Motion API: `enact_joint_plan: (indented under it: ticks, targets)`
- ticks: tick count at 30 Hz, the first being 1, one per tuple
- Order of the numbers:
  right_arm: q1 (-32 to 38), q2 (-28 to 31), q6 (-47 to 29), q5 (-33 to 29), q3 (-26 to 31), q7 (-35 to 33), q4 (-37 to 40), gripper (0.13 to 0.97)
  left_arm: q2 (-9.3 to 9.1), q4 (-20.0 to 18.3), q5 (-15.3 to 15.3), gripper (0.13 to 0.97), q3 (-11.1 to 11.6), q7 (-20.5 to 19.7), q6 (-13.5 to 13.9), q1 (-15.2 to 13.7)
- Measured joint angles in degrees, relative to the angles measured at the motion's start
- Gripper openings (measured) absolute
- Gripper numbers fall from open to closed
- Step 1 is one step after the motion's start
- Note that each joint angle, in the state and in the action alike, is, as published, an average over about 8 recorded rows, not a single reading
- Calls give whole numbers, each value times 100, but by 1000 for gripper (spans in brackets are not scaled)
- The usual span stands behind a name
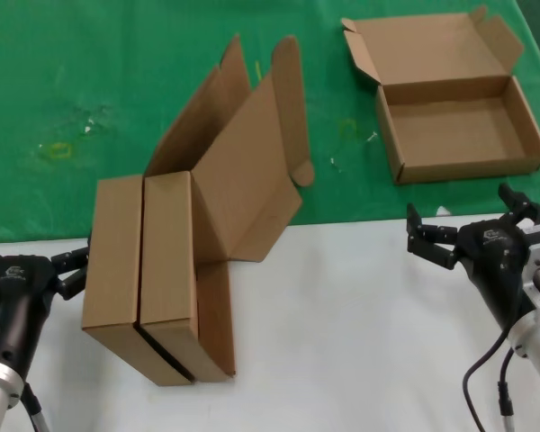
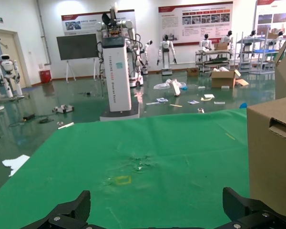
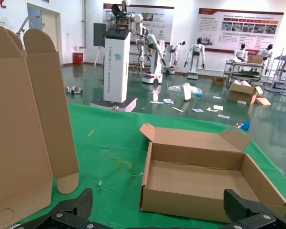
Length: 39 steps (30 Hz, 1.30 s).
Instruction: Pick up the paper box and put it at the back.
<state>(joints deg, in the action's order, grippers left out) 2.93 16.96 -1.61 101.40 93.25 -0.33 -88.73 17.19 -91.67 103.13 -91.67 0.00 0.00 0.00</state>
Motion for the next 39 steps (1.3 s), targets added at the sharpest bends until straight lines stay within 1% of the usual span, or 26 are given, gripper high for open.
enact_joint_plan:
  ticks: [39]
  targets:
    - [0, 0, 0, 0, 0, 0, 0, 966, 0, 0, 0, 966, 0, 1, 0, 0]
